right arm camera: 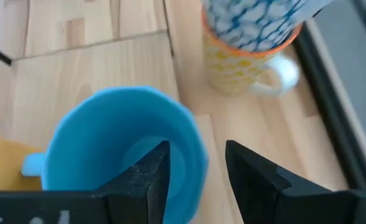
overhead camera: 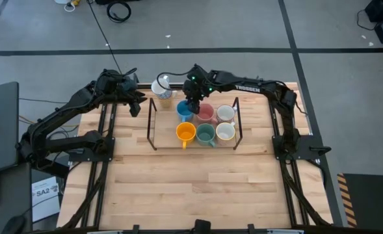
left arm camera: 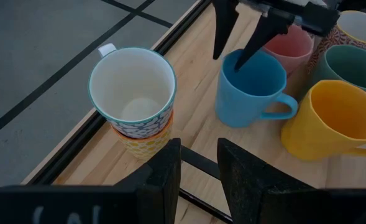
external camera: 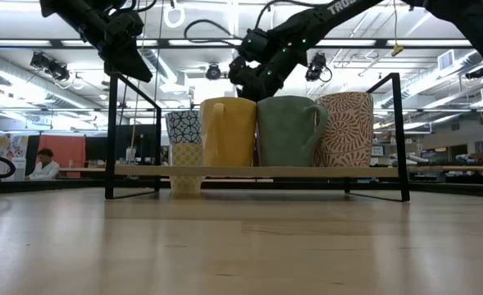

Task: Place coffee mugs
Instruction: Put the blue patterned mug on the shelf

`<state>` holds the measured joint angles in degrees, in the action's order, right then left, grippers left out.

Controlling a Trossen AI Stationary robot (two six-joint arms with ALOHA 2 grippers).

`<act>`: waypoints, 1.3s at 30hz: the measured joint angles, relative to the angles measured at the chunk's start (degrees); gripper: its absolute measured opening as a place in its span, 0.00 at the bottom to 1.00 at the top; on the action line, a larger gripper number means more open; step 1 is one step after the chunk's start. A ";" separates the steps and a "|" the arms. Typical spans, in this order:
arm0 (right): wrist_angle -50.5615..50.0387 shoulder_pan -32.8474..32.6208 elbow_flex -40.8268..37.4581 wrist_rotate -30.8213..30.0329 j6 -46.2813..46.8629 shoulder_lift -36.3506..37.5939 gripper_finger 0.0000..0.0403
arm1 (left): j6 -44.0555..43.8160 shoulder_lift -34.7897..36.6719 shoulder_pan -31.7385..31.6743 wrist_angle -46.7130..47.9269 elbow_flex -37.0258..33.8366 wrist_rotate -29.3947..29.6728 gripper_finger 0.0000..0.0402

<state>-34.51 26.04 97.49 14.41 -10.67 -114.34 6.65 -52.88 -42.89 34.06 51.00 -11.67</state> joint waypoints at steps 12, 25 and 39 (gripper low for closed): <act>0.15 1.94 0.00 -7.87 -5.90 9.67 0.40 | -0.06 0.00 -0.01 -4.73 0.00 0.01 0.28; -6.20 7.72 0.02 -13.18 -4.78 20.98 0.40 | 0.02 -1.55 -0.05 -26.27 0.00 5.13 0.28; -7.37 10.45 -7.81 -7.14 -3.85 22.22 0.40 | 1.46 -14.01 -1.41 -34.82 0.00 15.16 0.28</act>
<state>-41.88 36.49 89.68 7.27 -14.52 -92.12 8.11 -66.88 -44.30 -0.75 51.00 3.49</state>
